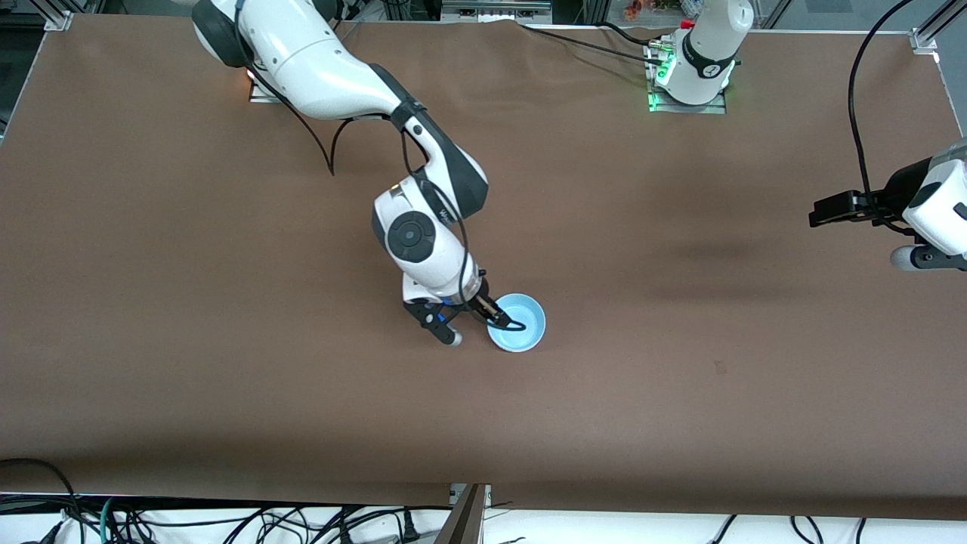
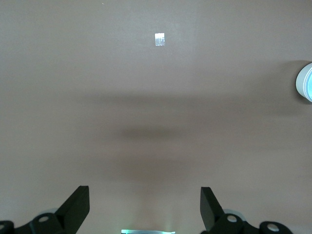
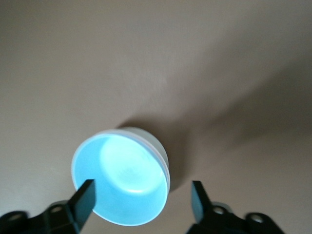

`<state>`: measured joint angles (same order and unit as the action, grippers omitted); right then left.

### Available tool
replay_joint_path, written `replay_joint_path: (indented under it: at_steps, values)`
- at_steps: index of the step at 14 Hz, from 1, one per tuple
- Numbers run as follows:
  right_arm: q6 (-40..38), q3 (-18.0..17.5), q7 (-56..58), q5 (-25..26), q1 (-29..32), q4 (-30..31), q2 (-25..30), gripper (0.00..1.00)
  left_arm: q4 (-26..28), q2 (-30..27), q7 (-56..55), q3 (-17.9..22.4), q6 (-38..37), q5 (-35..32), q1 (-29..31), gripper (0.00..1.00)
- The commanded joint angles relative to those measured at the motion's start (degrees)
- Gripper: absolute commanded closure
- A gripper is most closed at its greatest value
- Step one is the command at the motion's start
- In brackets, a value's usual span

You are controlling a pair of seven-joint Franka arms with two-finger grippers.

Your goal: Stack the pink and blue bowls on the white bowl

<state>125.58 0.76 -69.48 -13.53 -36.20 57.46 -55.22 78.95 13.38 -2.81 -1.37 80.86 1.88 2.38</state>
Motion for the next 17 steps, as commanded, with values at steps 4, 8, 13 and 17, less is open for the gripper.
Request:
replay_joint_path:
  at_steps: [4, 8, 13, 17]
  values:
    - [-18.6, 0.0, 12.9, 0.7, 9.7, 0.8, 13.1, 0.0, -2.0, 0.9, 0.7, 0.3, -0.5, 0.9, 0.0, 0.0]
    - [-33.2, 5.3, 32.3, 0.5, 13.6, 5.3, 23.2, 0.0, -2.0, 1.0, 0.8, 0.3, -0.5, 0.8, 0.0, 0.0]
    - [-35.5, 14.2, 51.1, 1.5, 13.8, 25.4, 43.2, 0.0, -2.0, 0.9, 0.7, 0.4, -0.5, 0.6, 0.0, 0.0]
    - [-34.9, 6.6, 57.2, 9.0, 22.6, 33.8, 51.3, 0.0, -2.0, 1.0, 0.7, 0.3, -0.5, 0.6, -0.1, 0.0]
